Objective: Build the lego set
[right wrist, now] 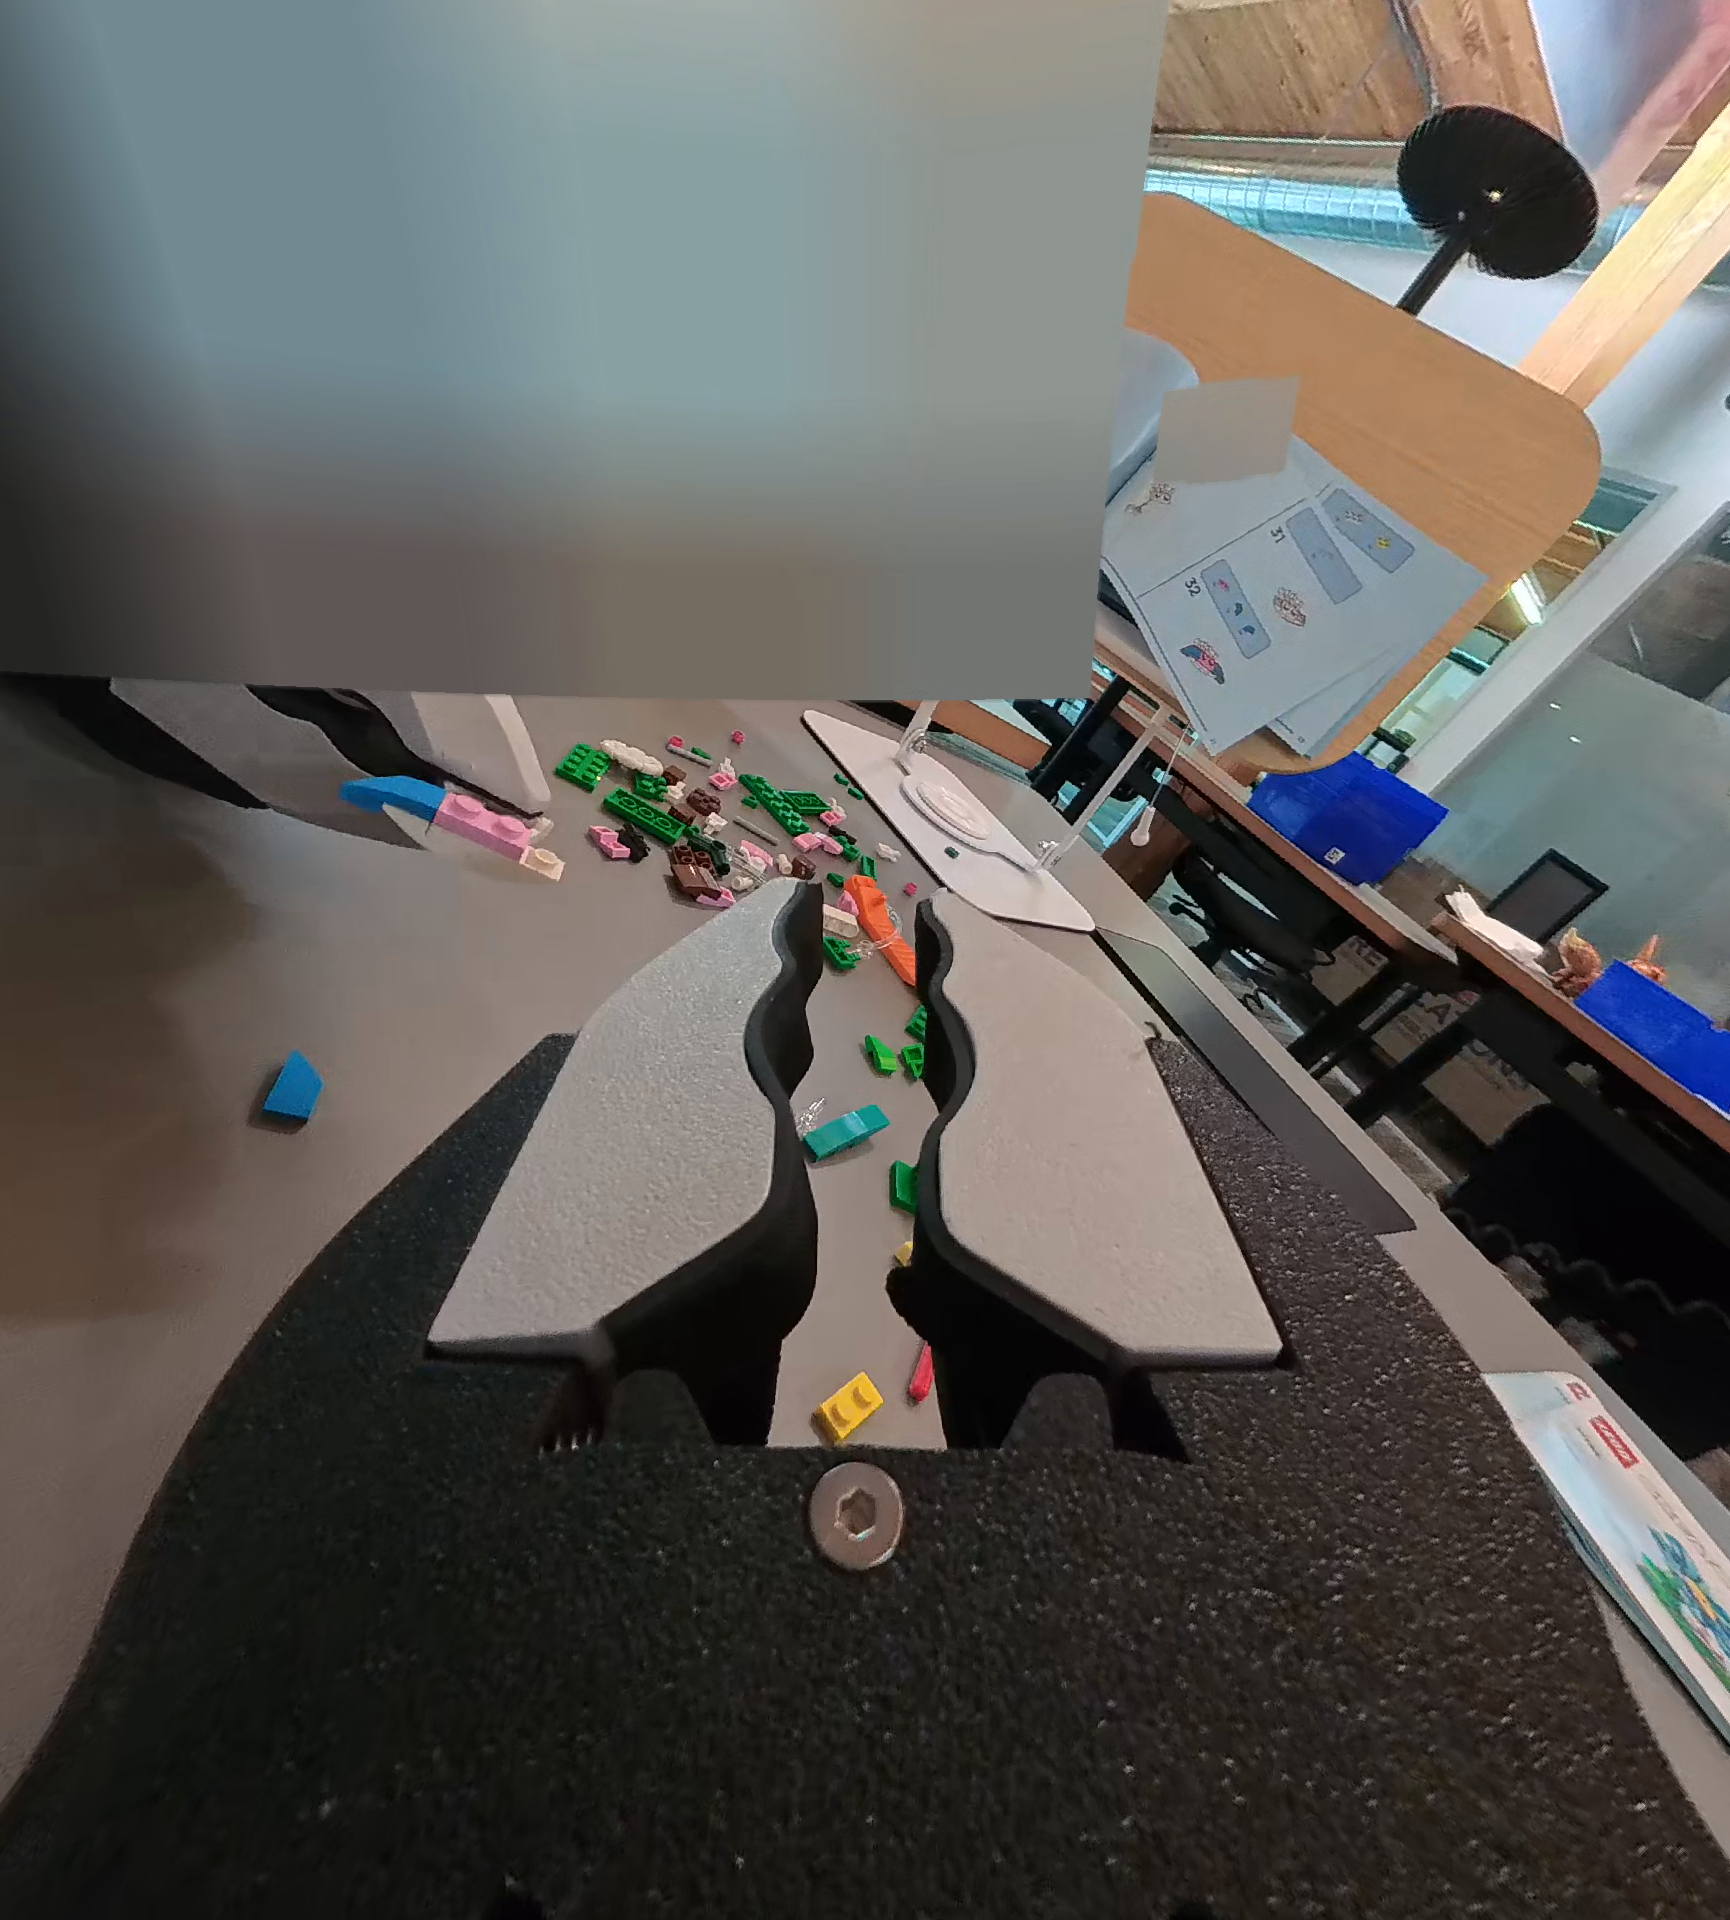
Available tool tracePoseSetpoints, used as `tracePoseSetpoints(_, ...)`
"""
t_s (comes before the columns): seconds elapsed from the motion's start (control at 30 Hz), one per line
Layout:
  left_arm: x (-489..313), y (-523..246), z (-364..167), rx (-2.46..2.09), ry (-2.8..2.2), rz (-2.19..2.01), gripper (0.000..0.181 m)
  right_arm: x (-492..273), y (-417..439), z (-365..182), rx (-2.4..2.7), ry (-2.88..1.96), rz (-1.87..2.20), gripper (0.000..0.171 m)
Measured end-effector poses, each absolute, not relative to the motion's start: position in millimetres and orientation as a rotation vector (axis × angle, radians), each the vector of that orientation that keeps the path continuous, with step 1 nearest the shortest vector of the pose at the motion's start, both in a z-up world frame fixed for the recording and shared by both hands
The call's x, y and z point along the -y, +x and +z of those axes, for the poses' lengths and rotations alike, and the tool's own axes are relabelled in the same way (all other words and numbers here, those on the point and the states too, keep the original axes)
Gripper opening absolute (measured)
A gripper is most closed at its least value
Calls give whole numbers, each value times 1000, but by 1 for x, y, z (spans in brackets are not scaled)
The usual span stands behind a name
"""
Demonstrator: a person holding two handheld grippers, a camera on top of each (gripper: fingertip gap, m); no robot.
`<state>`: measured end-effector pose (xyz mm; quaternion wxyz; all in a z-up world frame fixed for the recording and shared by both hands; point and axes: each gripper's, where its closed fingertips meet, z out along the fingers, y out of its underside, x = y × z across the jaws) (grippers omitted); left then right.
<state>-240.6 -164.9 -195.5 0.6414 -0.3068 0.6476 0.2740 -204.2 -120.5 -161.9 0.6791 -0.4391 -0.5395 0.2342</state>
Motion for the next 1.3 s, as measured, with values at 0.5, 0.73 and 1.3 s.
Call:
tracePoseSetpoints(0.5,166,-240,-198,-1490,-700,625,4,122,-206,-164,1234,-979,511,14)
tracePoseSetpoints(0.73,166,-240,-198,-1497,-696,627,4,122,-207,-165,1241,-974,500,14)
tracePoseSetpoints(1.3,163,-241,-205,-1538,-706,674,4,49,-125,-122,991,-1141,233,16)
